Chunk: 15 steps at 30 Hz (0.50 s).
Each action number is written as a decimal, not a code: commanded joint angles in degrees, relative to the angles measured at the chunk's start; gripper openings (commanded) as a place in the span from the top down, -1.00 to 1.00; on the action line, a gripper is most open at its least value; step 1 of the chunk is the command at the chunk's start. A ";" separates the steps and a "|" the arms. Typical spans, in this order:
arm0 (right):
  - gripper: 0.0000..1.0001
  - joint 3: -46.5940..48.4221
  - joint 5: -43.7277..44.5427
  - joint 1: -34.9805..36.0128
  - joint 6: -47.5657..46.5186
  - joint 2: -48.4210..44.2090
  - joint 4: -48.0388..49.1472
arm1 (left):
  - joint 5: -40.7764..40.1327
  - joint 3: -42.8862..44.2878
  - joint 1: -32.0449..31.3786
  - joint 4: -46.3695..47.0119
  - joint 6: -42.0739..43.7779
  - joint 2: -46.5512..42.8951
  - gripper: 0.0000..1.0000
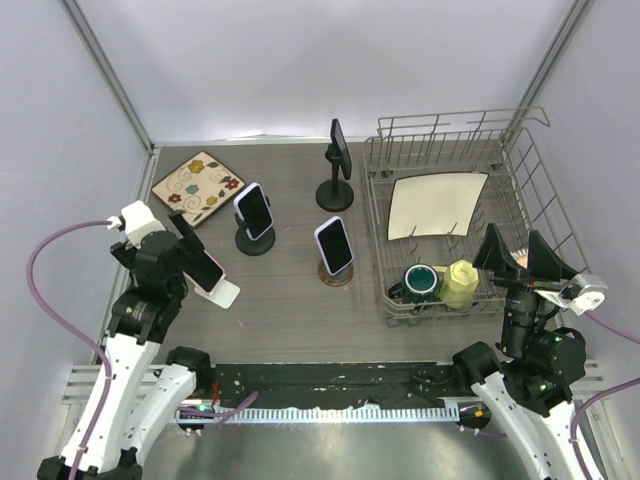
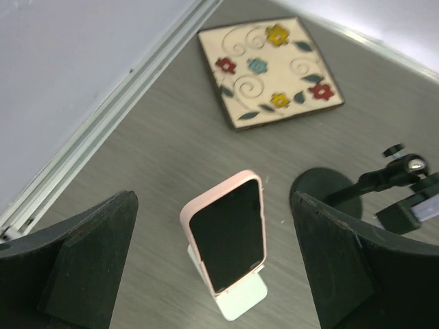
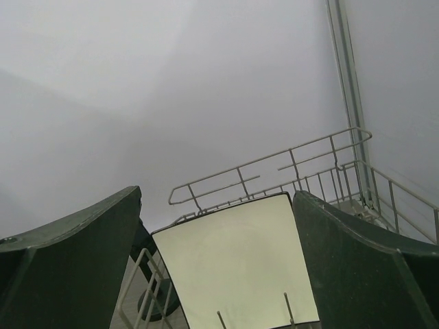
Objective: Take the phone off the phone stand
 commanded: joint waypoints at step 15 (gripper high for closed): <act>-0.96 1.92 -0.34 3.66 0.15 -0.12 0.03 | -8.27 3.22 -0.02 -5.51 -18.06 12.80 -0.99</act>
